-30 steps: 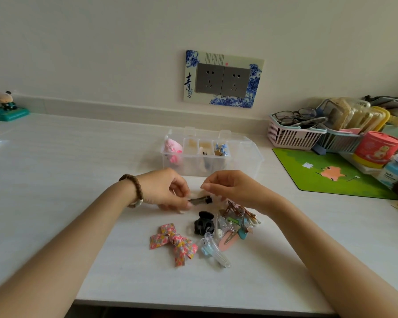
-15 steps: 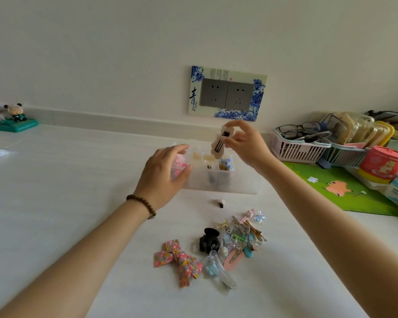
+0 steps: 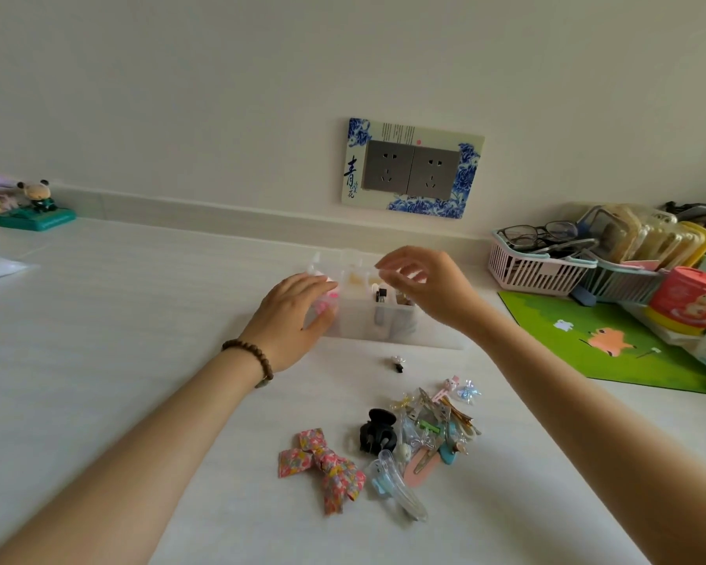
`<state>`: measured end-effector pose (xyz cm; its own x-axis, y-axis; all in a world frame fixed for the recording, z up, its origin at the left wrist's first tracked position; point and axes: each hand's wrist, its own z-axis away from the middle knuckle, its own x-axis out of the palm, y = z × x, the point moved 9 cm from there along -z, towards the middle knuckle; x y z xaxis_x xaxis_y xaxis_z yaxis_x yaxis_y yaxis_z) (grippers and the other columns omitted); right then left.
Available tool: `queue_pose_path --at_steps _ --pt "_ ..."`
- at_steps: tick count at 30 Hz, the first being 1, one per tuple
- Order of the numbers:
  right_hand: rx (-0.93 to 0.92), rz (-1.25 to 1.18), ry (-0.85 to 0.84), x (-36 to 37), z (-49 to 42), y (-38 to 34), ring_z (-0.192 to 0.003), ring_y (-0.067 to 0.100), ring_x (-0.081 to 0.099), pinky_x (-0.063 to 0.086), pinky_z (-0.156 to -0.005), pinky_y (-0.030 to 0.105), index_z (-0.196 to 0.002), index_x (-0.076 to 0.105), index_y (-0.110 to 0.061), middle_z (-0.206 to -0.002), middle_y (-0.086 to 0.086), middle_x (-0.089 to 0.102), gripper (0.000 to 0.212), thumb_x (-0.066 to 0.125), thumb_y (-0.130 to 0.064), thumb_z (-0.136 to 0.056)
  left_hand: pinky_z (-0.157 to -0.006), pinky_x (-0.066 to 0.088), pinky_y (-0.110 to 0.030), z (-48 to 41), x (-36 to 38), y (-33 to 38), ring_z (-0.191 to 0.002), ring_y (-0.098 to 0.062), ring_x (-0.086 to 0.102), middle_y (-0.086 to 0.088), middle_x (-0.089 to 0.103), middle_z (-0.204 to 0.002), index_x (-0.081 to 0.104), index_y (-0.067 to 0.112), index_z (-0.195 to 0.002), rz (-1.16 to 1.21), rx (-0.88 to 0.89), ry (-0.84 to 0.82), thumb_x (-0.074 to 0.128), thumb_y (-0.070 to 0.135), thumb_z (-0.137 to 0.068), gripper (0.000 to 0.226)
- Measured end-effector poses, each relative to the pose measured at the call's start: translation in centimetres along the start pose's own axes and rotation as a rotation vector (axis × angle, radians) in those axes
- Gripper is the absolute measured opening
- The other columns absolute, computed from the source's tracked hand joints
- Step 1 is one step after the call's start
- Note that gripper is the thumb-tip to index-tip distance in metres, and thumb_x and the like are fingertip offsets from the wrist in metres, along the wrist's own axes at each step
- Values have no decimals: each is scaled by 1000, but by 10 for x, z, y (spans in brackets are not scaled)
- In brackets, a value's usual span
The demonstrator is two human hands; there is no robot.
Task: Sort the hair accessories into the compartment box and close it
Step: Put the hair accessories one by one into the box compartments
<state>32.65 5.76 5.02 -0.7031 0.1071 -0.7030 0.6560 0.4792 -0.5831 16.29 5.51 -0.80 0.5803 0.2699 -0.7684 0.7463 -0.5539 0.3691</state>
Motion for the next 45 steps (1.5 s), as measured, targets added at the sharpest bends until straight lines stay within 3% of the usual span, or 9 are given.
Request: queue_pose_path --at_steps 5,8,19,25,29,32,36,40,45 --pt "-14 20 -512 39 73 -20 -83 0 63 50 -77 15 -96 68 -20 -96 -9 70 20 62 -35 -84 -110 21 -30 0 4 0 -133 -12 25 6 44 -138 48 21 -128 27 13 -31 19 61 -80 69" --pt "33 58 -582 50 95 -11 -86 -4 57 41 -76 13 -94 68 -28 -94 -18 66 25 67 -45 -77 -107 18 -25 0 4 2 -133 -13 25 6 44 -138 49 20 -126 29 16 -22 22 59 -81 66" --pt "21 -85 -472 56 94 -11 -94 6 64 49 -88 25 -84 64 -14 -99 -3 71 13 67 -27 -82 -109 19 -26 2 8 -4 -133 -11 25 4 45 -136 50 21 -125 61 -12 14 28 56 -83 59" --pt "107 -362 -129 21 38 -8 -72 9 65 55 -72 20 -82 57 -10 -81 5 70 9 65 -14 -83 -104 17 -20 1 3 0 -131 -12 26 3 46 -134 51 20 -125 90 0 26 39 46 -90 45" --pt "68 -221 97 1 -14 -5 -61 -2 62 51 -64 14 -77 61 -12 -73 -3 67 12 71 -16 -80 -103 18 -18 3 -5 3 -129 -11 28 5 48 -131 53 20 -121 115 4 75 49 24 -91 31" --pt "69 -71 67 14 -35 -2 -71 11 66 56 -70 29 -76 65 -15 -78 2 70 9 73 -18 -78 -103 16 -15 3 -6 5 -128 -9 28 5 49 -131 55 20 -120 112 14 95 50 22 -91 30" --pt "-14 176 -66 35 -44 -11 -65 2 58 52 -69 25 -84 71 -12 -85 4 73 9 71 -20 -80 -107 22 -23 3 -5 5 -129 -10 29 5 49 -130 55 20 -120 131 8 100 52 22 -90 30" --pt "15 360 -117 48 -43 -3 -79 17 65 52 -73 31 -97 73 -15 -96 3 74 24 58 -33 -89 -109 23 -26 3 -3 4 -130 -10 27 5 47 -132 53 20 -122 123 -7 79 51 25 -90 33" --pt "23 115 8 26 -22 -7 -70 -1 58 47 -66 19 -102 70 -15 -100 0 72 28 50 -32 -93 -107 21 -23 3 -4 5 -130 -11 28 3 46 -133 52 18 -124 112 -14 52 51 25 -90 34"
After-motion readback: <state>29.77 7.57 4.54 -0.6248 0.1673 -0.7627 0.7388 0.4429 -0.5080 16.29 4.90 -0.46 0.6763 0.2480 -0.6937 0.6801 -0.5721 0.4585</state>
